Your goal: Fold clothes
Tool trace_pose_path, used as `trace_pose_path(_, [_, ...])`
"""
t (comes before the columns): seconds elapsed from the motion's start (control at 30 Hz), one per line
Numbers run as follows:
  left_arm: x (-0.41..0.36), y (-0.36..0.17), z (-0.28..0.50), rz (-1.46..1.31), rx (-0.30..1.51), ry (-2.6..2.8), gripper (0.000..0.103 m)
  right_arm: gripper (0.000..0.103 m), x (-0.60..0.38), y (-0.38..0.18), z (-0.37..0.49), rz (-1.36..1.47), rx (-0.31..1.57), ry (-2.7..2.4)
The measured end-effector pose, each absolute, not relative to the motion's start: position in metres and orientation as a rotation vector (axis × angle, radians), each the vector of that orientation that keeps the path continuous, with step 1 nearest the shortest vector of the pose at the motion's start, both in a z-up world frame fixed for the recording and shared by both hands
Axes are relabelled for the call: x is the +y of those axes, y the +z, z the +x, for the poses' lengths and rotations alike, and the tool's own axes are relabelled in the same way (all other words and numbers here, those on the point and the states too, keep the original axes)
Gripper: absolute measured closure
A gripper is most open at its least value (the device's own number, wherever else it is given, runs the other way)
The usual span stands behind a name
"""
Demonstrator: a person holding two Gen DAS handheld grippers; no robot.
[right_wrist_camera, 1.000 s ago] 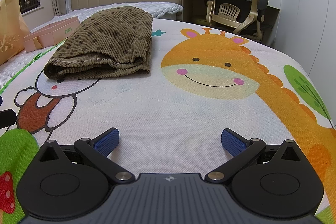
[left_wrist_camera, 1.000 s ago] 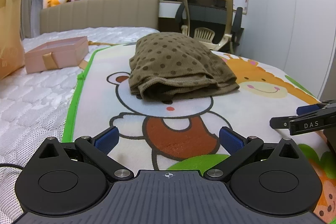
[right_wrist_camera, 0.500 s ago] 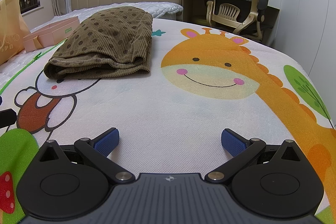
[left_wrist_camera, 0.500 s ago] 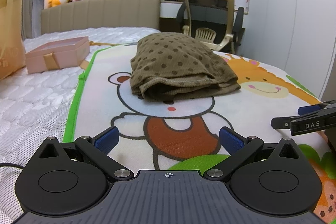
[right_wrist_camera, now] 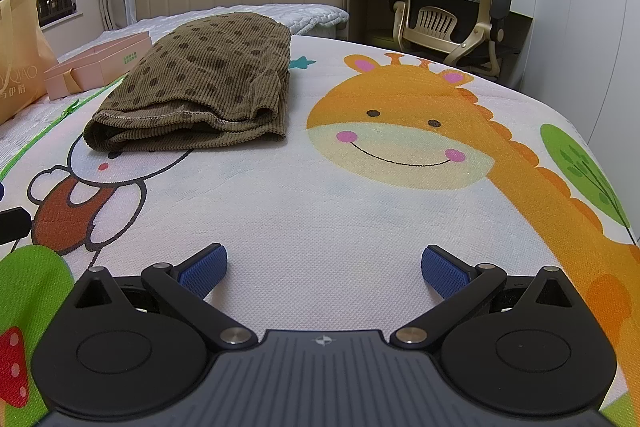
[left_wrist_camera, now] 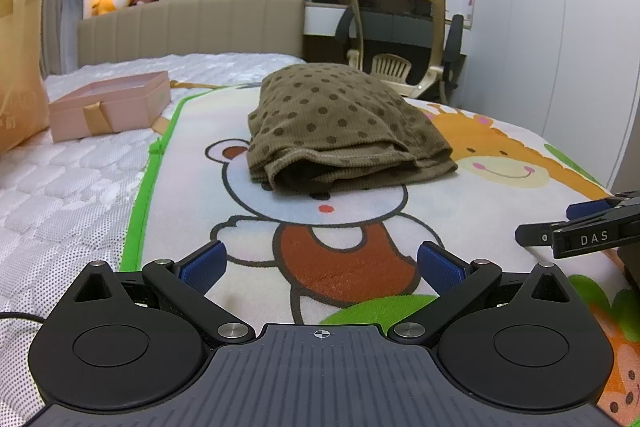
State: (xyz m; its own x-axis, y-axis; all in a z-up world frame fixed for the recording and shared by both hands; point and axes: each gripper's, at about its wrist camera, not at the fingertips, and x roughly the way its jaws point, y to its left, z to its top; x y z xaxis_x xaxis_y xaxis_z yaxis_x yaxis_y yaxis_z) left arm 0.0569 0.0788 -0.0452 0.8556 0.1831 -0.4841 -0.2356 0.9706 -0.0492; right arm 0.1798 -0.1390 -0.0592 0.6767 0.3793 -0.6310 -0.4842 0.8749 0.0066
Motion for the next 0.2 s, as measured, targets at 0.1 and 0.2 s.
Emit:
trace_pose_path(0.1, [0.0784, -0.0449, 0.0561, -0.106, 0.494, 0.219, 0.000, 0.000, -0.1390, -0.0592, 0.1797, -0.166, 0.670, 0.488])
trace_pose_path(0.2, [0.0782, -0.0436, 0.0545, -0.102, 0.481, 0.227, 0.000, 0.000, -0.1384, -0.0586, 0.1777, -0.163, 0.665, 0.541])
